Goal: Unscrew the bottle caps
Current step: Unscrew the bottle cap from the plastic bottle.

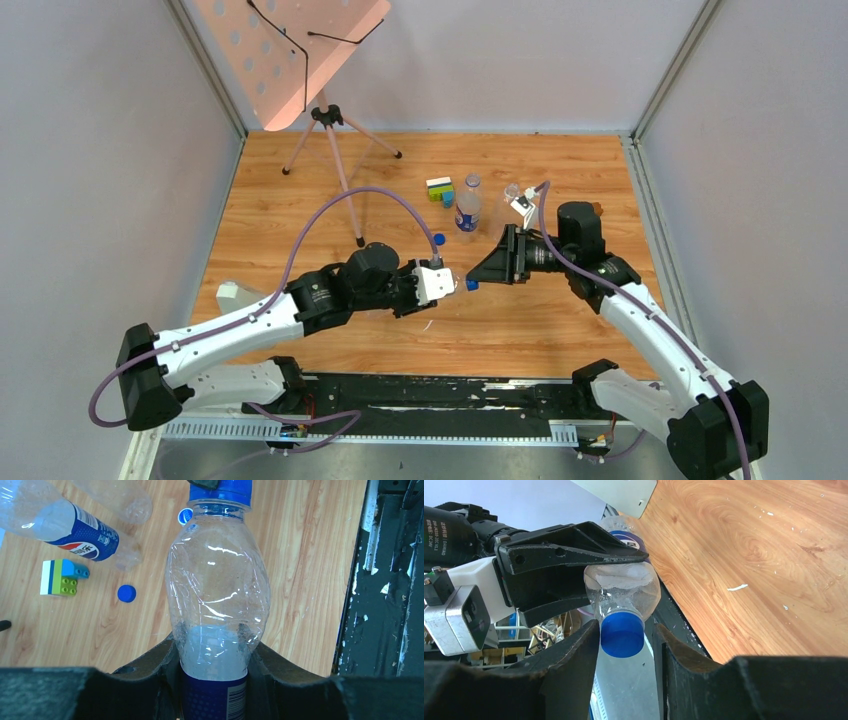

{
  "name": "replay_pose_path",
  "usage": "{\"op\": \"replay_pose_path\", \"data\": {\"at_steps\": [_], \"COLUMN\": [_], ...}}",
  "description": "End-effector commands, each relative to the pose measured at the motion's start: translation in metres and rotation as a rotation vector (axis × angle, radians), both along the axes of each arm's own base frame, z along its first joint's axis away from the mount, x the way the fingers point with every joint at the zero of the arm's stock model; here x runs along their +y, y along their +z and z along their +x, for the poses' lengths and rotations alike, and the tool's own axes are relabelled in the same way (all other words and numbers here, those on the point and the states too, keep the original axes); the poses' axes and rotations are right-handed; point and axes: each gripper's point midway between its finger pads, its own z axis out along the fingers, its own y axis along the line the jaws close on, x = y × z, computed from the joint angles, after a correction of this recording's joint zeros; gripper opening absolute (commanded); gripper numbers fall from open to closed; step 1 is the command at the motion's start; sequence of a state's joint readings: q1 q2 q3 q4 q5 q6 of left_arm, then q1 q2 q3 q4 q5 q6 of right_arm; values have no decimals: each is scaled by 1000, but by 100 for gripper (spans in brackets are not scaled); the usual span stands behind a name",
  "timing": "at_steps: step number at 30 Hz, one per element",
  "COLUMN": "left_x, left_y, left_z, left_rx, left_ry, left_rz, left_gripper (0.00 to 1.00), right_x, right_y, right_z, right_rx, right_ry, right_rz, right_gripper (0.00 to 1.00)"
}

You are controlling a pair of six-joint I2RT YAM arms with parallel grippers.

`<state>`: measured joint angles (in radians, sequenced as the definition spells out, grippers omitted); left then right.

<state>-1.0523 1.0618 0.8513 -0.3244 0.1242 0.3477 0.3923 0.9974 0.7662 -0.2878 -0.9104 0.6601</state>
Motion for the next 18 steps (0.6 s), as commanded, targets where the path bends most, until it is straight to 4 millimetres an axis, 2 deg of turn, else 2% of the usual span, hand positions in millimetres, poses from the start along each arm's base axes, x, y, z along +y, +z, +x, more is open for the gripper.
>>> {"op": "replay_pose_path", "data": {"at_steps": [1, 3, 7, 10, 12, 13, 15, 18], "left_x": [-6, -5, -4, -4, -3, -3, -2, -3], "left_y": [15, 15, 13, 14, 14, 14, 14, 16], "left_z": [2, 3, 3, 2, 3, 3, 4, 5], "left_rx": [-47, -50, -48, -50, -49, -46, -32, 16], "left_ry": [-21, -18, -16, -16, -13, -5, 13, 22], "left_rz": [-47, -45, -36, -40, -39, -40, -46, -85], "left_gripper": [6, 6, 5, 5, 5, 4, 4, 2], "right_x": [5, 5, 4, 5, 5, 6, 8, 15], "right_y": [11, 11, 11, 10, 11, 12, 16, 17], "right_z": [-6, -8, -8, -9, -10, -12, -18, -24], "right_rx": [-50, -51, -54, -58, -73, -89, -148, -327], "right_ry": [61, 73, 73, 85, 94, 107, 144, 173], "right_rz": [40, 43, 38, 39, 41, 45, 50, 17], "right_gripper": [44, 46, 39, 24, 4, 0, 0, 0]}}
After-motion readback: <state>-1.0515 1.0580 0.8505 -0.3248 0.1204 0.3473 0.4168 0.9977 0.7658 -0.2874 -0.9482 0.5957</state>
